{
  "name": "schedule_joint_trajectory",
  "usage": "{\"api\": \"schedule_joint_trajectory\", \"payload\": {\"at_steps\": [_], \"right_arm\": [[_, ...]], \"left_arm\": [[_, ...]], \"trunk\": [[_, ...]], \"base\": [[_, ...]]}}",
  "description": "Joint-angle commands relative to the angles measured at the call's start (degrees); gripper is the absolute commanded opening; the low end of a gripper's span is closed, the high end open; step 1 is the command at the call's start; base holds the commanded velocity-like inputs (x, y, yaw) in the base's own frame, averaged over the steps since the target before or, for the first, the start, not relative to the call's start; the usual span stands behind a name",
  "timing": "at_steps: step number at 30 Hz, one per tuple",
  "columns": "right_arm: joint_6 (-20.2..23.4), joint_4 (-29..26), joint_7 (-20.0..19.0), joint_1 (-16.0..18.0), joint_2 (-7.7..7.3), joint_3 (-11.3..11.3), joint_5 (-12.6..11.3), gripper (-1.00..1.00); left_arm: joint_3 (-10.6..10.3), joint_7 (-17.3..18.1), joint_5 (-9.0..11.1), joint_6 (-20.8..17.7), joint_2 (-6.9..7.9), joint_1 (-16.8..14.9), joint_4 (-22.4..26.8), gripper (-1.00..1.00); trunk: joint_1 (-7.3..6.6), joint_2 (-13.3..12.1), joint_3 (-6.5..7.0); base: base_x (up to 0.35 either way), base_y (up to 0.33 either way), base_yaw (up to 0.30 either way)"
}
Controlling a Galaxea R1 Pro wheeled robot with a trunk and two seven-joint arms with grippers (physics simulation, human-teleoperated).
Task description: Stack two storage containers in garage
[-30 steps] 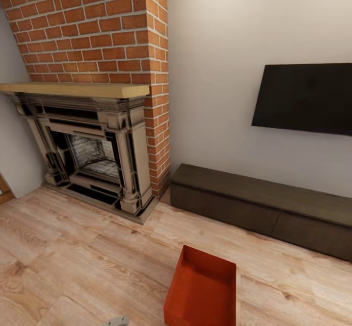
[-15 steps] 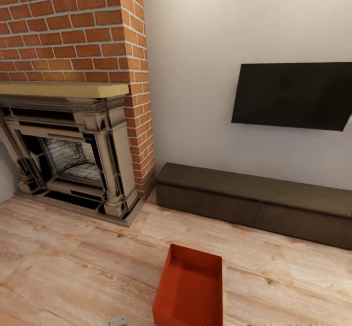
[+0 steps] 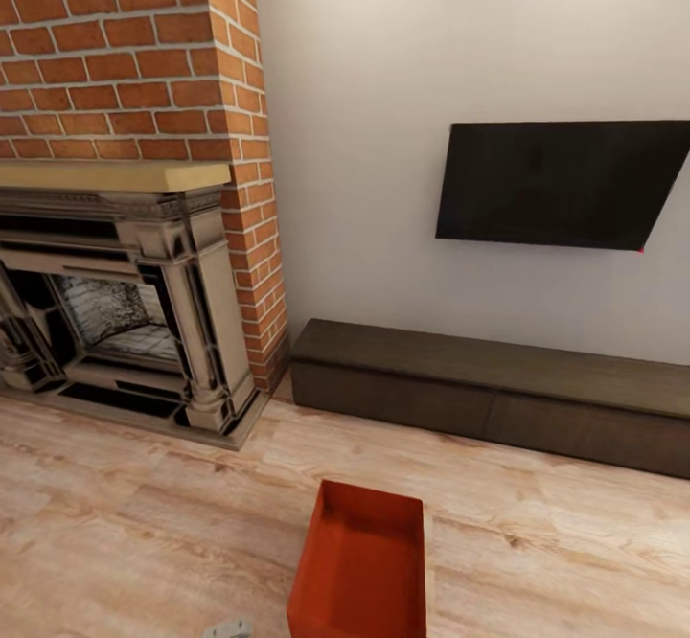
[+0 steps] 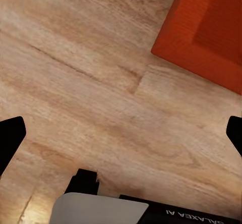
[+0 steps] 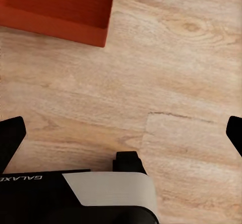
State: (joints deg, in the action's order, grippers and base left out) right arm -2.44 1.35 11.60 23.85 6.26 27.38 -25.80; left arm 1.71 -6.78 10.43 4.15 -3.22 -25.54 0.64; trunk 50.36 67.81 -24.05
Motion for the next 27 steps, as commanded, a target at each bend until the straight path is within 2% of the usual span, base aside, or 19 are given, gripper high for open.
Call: {"api": "schedule_joint_trajectory", "payload": {"at_steps": [1, 12, 19, 27], "right_arm": [[-0.3, 0.1, 0.1, 0.1, 0.05, 0.5, -0.6, 1.0], [-0.3, 0.1, 0.1, 0.1, 0.07, 0.5, -0.6, 1.0], [-0.3, 0.1, 0.2, 0.1, 0.13, 0.4, -0.6, 1.0], [-0.3, 0.1, 0.2, 0.1, 0.16, 0.3, -0.6, 1.0]], "left_arm": [[0.1, -0.1, 0.3, 0.2, 0.01, 0.0, -0.1, 1.0], [0.1, -0.1, 0.3, 0.2, 0.05, 0.0, 0.0, 1.0], [0.1, -0.1, 0.3, 0.2, 0.05, 0.0, 0.0, 1.0], [0.1, -0.1, 0.3, 0.2, 0.12, 0.0, 0.0, 1.0]], "trunk": [[0.03, 0.0, -0.06], [0.03, 0.0, -0.06], [0.03, 0.0, -0.06], [0.03, 0.0, -0.06]], "base": [[0.278, 0.089, -0.001], [0.29, 0.097, 0.0], [0.057, 0.01, -0.044], [0.004, 0.001, -0.174]]}}
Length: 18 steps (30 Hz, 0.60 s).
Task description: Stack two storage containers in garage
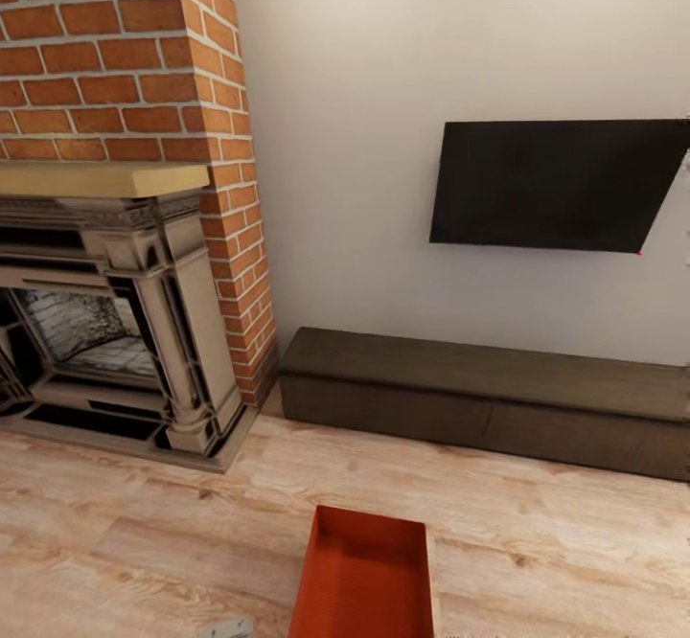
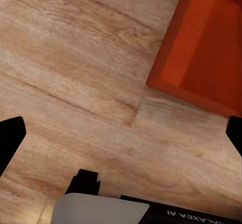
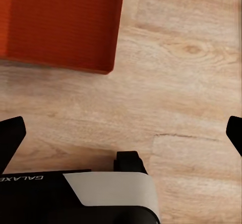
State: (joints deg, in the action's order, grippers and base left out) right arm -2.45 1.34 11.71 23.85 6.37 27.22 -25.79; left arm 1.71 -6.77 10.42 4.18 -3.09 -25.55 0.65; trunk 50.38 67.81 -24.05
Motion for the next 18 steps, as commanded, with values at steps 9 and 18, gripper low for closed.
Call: {"api": "schedule_joint_trajectory", "payload": {"at_steps": [9, 18], "right_arm": [[-0.2, 0.2, 0.1, 0.1, -0.04, 0.5, -0.6, 1.0], [-0.2, 0.2, 0.1, 0.1, -0.04, 0.5, -0.6, 1.0]], "left_arm": [[0.1, -0.1, 0.3, 0.2, 0.0, 0.0, 0.0, 1.0], [0.1, -0.1, 0.3, 0.2, -0.07, 0.0, 0.0, 1.0]], "trunk": [[0.0, 0.0, -0.06], [0.0, 0.0, -0.06]], "base": [[0.0, 0.0, -0.19], [0.0, 0.0, -0.172]]}}
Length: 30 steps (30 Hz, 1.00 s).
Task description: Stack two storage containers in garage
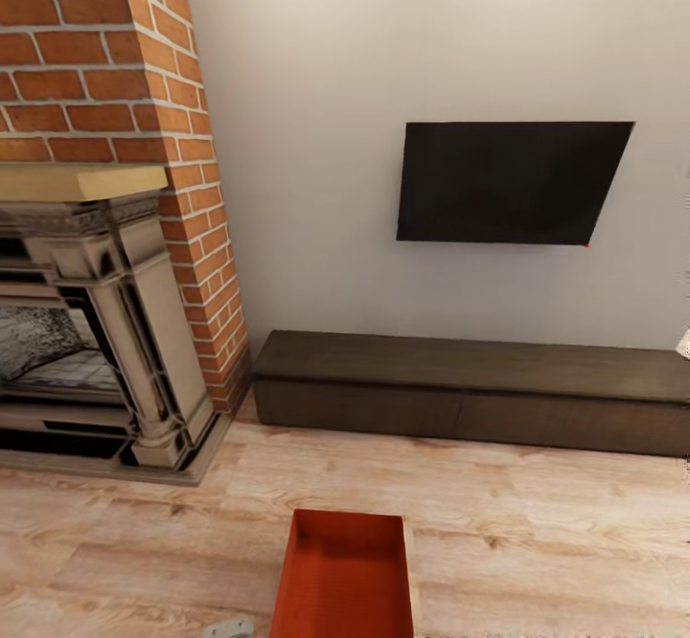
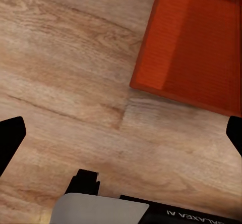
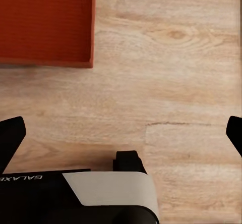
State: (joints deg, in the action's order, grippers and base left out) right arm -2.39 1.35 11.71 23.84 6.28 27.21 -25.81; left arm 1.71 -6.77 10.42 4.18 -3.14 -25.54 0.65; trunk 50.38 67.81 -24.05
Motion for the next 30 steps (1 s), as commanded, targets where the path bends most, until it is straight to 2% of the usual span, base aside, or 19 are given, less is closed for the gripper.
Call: {"api": "schedule_joint_trajectory", "payload": {"at_steps": [1, 14, 24, 30], "right_arm": [[-0.2, 0.1, 0.1, 0.1, 0.04, 0.5, -0.6, 1.0], [-0.2, 0.1, 0.1, 0.1, 0.04, 0.5, -0.6, 1.0], [-0.3, 0.1, 0.1, 0.1, 0.04, 0.6, -0.6, 1.0], [-0.3, 0.1, 0.1, 0.1, 0.04, 0.6, -0.6, 1.0]], "left_arm": [[0.1, -0.1, 0.3, 0.2, -0.01, 0.0, 0.0, 1.0], [0.1, -0.1, 0.3, 0.2, -0.01, 0.0, -0.1, 1.0], [0.1, -0.1, 0.2, 0.2, 0.06, 0.0, -0.1, 1.0], [0.1, -0.1, 0.2, 0.2, 0.05, 0.0, -0.1, 1.0]], "trunk": [[0.0, 0.0, -0.06], [0.0, 0.0, -0.06], [0.0, 0.0, -0.06], [0.0, 0.0, -0.06]], "base": [[0.0, 0.0, -0.155], [0.011, 0.002, -0.109], [0.22, 0.126, -0.004], [0.067, 0.03, 0.0]]}}
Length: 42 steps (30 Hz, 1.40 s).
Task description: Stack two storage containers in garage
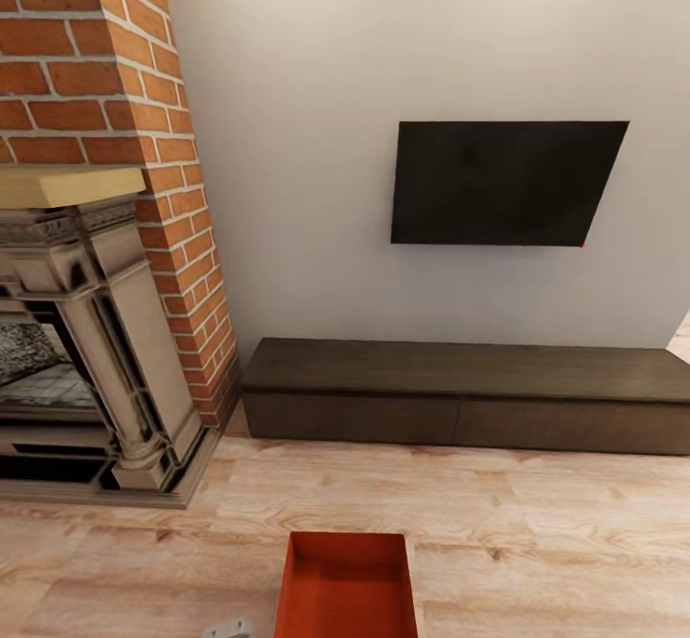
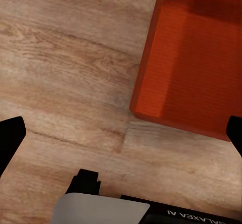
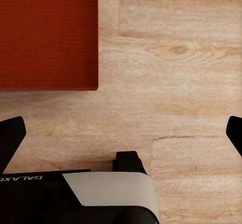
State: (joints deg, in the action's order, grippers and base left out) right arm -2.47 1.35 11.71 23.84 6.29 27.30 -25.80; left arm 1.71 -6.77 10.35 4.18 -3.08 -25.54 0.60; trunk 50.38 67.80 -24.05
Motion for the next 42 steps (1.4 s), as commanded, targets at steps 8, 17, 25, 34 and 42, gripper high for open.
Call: {"api": "schedule_joint_trajectory", "payload": {"at_steps": [8, 17, 25, 34, 42], "right_arm": [[-0.3, 0.1, 0.1, 0.1, 0.04, 0.6, -0.6, 1.0], [-0.3, 0.1, 0.1, 0.1, 0.04, 0.6, -0.6, 1.0], [-0.3, 0.1, 0.1, 0.1, 0.04, 0.6, -0.6, 1.0], [-0.3, 0.1, 0.1, 0.1, 0.04, 0.5, -0.6, 1.0], [-0.3, 0.1, 0.1, 0.1, 0.04, 0.6, -0.6, 1.0]], "left_arm": [[0.2, -0.1, 0.4, 0.2, 0.0, 0.0, 0.0, 1.0], [0.2, -0.1, 0.4, 0.2, 0.0, 0.0, 0.0, 1.0], [0.1, -0.1, 0.4, 0.2, 0.0, 0.0, 0.0, 1.0], [0.2, -0.1, 0.4, 0.2, 0.0, 0.0, 0.0, 1.0], [0.1, -0.3, 0.4, 0.2, 0.0, 0.0, 0.0, 1.0]], "trunk": [[0.0, 0.0, -0.06], [0.0, 0.0, -0.06], [0.0, 0.0, -0.06], [0.0, 0.0, -0.06], [0.0, 0.0, -0.06]], "base": [[0.09, 0.049, 0.0], [0.223, 0.099, 0.0], [0.028, 0.006, 0.0], [0.001, 0.0, 0.0], [0.0, 0.0, 0.0]]}}
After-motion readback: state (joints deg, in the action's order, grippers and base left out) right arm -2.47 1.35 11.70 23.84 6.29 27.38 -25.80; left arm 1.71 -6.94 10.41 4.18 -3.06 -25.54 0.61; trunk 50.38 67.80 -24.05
